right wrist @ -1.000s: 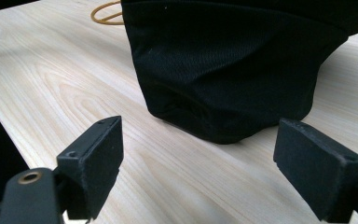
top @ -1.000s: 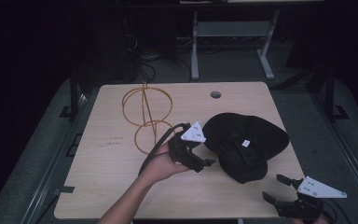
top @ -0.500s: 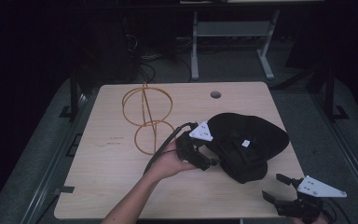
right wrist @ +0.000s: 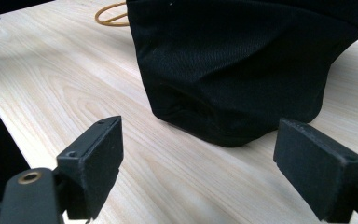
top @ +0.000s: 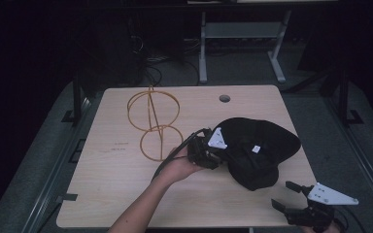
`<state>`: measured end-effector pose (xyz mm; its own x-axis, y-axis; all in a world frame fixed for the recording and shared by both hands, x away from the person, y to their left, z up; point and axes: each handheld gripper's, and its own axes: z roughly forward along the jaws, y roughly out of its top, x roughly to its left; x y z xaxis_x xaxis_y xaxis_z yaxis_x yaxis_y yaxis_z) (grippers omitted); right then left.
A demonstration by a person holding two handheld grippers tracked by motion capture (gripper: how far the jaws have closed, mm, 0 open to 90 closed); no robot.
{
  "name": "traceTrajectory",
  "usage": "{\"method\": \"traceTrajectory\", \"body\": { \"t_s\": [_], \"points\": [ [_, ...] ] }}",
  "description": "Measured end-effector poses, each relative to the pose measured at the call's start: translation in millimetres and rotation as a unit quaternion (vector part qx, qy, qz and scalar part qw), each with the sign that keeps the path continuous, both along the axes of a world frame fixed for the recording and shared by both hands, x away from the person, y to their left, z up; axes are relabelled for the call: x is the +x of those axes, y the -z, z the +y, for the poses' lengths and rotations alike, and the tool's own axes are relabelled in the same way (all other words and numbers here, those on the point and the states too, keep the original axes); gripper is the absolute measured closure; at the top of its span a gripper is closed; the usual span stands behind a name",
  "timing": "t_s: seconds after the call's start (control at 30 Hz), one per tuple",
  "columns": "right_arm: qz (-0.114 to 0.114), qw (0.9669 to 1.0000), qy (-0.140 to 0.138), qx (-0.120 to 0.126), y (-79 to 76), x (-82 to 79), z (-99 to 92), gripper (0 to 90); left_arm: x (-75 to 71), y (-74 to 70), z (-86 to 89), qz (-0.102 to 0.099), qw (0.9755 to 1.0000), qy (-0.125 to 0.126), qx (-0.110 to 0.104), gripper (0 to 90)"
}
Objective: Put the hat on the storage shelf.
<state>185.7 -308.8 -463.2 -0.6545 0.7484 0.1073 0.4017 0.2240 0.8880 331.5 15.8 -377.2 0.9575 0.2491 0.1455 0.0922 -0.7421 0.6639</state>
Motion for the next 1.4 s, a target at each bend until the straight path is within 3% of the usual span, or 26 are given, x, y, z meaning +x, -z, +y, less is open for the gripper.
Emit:
{"method": "traceTrajectory", "body": {
  "t_s": [0.13,0.4,0.5,0.6,0.77,0.9,1.0,1.07,1.13,1.27,1.3,1.4],
  "points": [
    [0.0,1.0,0.0,-0.002,-0.4,-0.8,2.5,15.4,-4.5,-3.3,0.6,0.0,0.9999,0.009,-0.005,65.4],
    [-0.005,1.0,0.0,-0.008,-2.4,-2.5,8.7,15.3,-13.5,-11.3,1.1,0.024,0.9991,0.015,-0.031,75.7],
    [-0.01,0.9999,0.001,-0.014,-4.6,-3.7,12.3,15.3,-16.1,-16.4,5.7,0.045,0.9969,0.011,-0.064,78.4],
    [-0.016,0.9998,0.006,-0.013,-7.7,-5.6,15.1,15.3,-17.1,-19.9,8.5,0.058,0.9951,0.009,-0.079,80.8],
    [-0.033,0.9993,0.015,-0.01,-16.1,-8.0,19.0,15.3,-20.7,-25.8,12.2,0.063,0.9936,0.01,-0.094,83.5],
    [-0.049,0.9983,0.028,0.013,-28.1,-6.8,19.9,14.1,-22.4,-30.4,16.1,0.073,0.9908,0.011,-0.114,84.3],
    [-0.051,0.9983,0.02,0.022,-34.1,-3.9,19.9,14.0,-23.1,-31.6,17.9,0.086,0.9876,0.012,-0.131,84.9],
    [-0.051,0.9983,0.017,0.023,-35.4,-2.5,20.3,14.0,-23.0,-32.0,18.0,0.089,0.9869,0.011,-0.135,85.2],
    [-0.047,0.9986,0.011,0.021,-39.9,4.5,22.1,14.0,-23.2,-32.8,17.1,0.1,0.9834,0.012,-0.151,85.4],
    [-0.043,0.9988,0.011,0.02,-41.5,11.9,24.2,14.0,-23.0,-33.3,17.0,0.104,0.9814,0.015,-0.161,85.5],
    [-0.042,0.9988,0.013,0.021,-40.9,16.5,25.4,14.0,-23.0,-33.5,17.1,0.109,0.9795,0.016,-0.168,85.6],
    [-0.041,0.9988,0.022,0.017,-38.8,19.9,27.8,14.2,-23.7,-35.1,16.9,0.11,0.9778,0.017,-0.177,85.6]
  ]
}}
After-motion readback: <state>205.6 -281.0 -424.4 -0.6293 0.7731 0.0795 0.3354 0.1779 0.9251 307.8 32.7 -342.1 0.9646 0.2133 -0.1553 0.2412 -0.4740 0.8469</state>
